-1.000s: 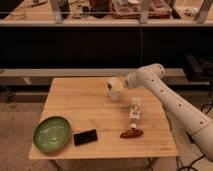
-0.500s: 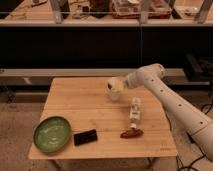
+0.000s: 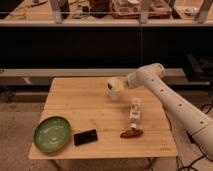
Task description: Place the bottle in the ceramic bowl
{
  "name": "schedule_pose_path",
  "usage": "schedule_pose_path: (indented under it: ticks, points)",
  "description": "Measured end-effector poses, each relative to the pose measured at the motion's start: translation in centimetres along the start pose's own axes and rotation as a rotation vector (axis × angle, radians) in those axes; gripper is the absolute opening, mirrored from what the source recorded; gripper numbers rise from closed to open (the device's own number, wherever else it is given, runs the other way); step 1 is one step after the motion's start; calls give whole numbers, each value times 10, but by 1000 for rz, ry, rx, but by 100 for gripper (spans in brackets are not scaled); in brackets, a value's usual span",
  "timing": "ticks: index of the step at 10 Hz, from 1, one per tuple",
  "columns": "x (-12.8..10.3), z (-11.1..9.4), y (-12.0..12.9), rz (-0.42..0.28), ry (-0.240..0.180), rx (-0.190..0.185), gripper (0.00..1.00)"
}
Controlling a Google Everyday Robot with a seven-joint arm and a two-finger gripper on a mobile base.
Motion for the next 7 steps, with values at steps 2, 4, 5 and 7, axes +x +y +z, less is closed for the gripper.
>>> schedule_pose_path:
  ticks: [2, 4, 5, 7]
  points:
    - [-43, -23, 28, 52, -116, -95, 80]
    - [-86, -51, 48, 129, -203, -161, 80]
    - [-90, -54, 50, 132, -211, -171, 80]
    - [-88, -52, 47, 132, -211, -163, 80]
